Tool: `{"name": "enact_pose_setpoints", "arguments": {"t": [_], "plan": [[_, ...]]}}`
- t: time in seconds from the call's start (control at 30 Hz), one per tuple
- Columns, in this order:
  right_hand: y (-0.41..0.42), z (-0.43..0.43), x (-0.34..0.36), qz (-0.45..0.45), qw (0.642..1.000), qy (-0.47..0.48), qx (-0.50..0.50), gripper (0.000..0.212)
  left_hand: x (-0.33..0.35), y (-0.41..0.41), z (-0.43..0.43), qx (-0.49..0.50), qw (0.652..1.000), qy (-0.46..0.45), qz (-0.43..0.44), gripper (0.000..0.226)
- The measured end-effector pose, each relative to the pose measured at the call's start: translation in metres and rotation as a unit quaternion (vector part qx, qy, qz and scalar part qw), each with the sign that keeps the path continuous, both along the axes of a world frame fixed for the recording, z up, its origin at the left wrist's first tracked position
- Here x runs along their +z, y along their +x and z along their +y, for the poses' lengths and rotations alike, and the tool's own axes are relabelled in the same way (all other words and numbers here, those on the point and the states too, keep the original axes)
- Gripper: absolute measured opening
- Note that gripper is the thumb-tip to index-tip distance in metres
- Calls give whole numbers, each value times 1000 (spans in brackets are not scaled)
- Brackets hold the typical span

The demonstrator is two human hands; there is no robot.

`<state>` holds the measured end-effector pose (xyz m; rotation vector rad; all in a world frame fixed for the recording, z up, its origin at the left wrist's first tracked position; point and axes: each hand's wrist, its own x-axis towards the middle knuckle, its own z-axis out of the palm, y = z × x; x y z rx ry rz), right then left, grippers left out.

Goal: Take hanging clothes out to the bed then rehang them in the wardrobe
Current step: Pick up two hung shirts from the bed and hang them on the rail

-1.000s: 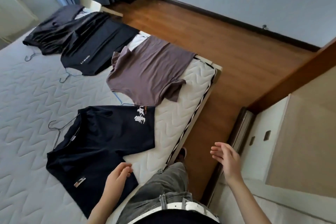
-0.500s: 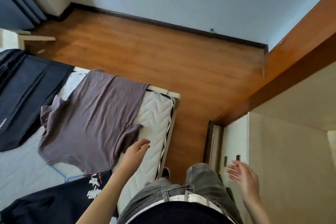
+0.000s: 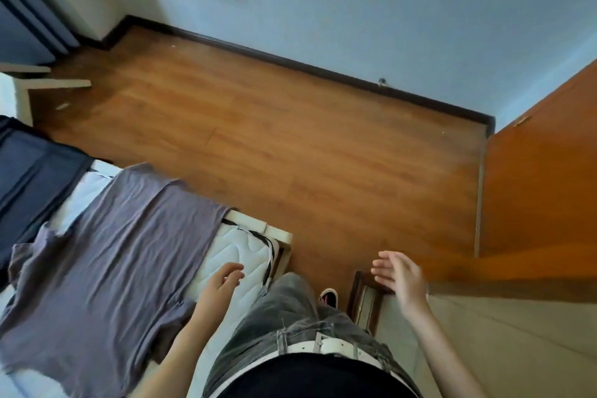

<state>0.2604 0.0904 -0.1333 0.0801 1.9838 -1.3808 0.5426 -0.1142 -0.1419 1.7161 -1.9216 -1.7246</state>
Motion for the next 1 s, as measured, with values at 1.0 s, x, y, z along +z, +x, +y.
{"name": "enact_pose_setpoints", "arguments": {"t": [1.0], "plan": [[-475,-621,-32,27,944,60,322,24,-32,-386,-469,325,946,8,-5,19]]}}
